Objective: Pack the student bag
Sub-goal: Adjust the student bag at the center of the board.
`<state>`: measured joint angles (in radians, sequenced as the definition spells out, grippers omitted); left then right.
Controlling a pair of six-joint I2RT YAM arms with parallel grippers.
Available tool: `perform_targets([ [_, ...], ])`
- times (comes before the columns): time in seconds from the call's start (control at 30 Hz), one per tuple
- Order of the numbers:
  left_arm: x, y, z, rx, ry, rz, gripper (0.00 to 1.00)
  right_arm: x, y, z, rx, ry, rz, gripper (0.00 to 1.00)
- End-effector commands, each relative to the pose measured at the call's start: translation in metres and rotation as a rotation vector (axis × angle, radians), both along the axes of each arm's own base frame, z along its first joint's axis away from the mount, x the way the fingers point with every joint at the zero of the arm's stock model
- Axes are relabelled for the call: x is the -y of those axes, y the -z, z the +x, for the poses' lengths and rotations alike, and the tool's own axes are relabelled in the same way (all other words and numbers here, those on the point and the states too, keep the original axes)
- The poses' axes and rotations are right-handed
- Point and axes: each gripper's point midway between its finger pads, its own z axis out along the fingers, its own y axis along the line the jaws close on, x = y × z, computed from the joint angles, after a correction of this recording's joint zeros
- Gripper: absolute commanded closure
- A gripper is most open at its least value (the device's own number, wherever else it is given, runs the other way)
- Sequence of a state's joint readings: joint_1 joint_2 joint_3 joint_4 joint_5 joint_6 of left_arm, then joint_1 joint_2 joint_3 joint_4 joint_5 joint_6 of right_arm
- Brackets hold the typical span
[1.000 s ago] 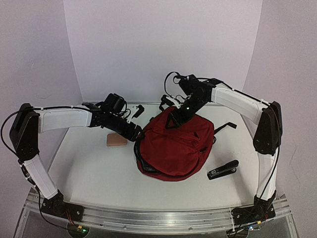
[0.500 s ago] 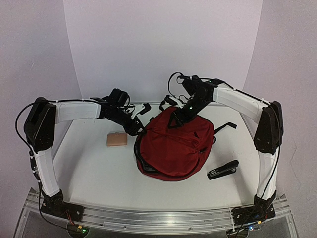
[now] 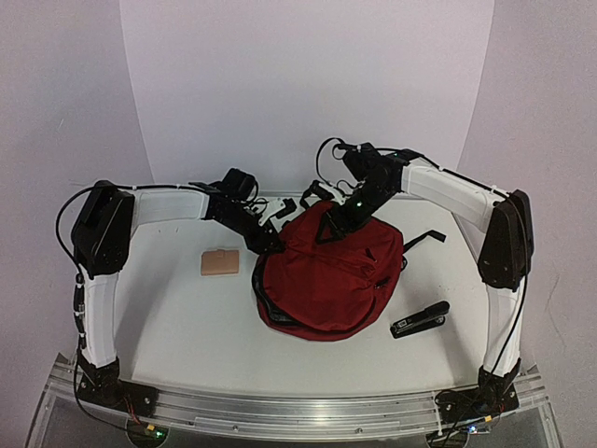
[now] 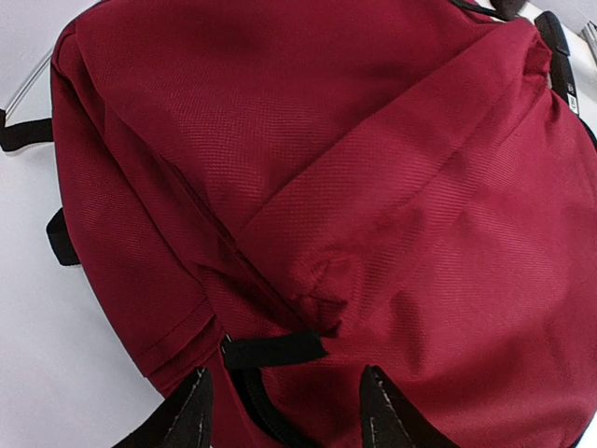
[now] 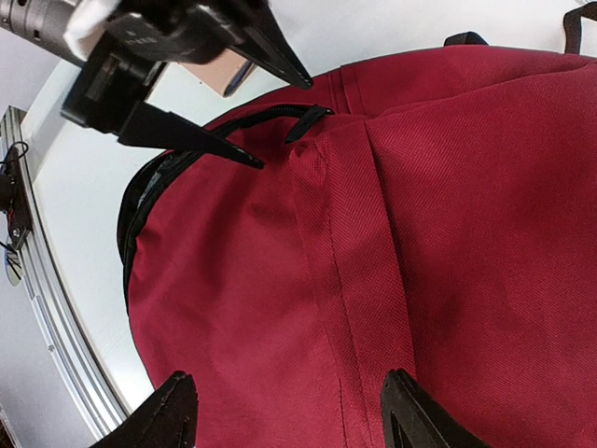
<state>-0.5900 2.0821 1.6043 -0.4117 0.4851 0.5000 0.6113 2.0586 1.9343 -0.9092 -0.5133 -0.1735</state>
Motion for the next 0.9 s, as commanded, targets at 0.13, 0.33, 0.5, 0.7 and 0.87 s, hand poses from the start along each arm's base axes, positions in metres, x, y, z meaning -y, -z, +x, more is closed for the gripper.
perform_targets([
  [0.13, 0.011, -0.008, 0.024, 0.067, -0.010, -0.020, 0.51, 0.005, -0.019, -0.002, 0.028, 0.011, 0.022, 0.31],
  [0.33, 0.016, -0.007, 0.034, 0.080, -0.015, -0.027, 0.52, 0.004, -0.015, -0.002, 0.015, 0.009, 0.021, 0.31],
  [0.5, 0.020, -0.008, 0.038, 0.087, -0.009, -0.035, 0.61, 0.003, -0.013, -0.002, 0.010, 0.006, 0.021, 0.30],
  [0.7, 0.021, -0.020, 0.039, 0.094, -0.019, -0.066, 0.68, 0.002, -0.006, -0.002, -0.001, 0.005, 0.014, 0.30],
  [0.87, 0.018, -0.030, 0.042, 0.108, -0.029, -0.088, 0.69, 0.001, 0.000, -0.001, -0.013, 0.004, 0.008, 0.30],
])
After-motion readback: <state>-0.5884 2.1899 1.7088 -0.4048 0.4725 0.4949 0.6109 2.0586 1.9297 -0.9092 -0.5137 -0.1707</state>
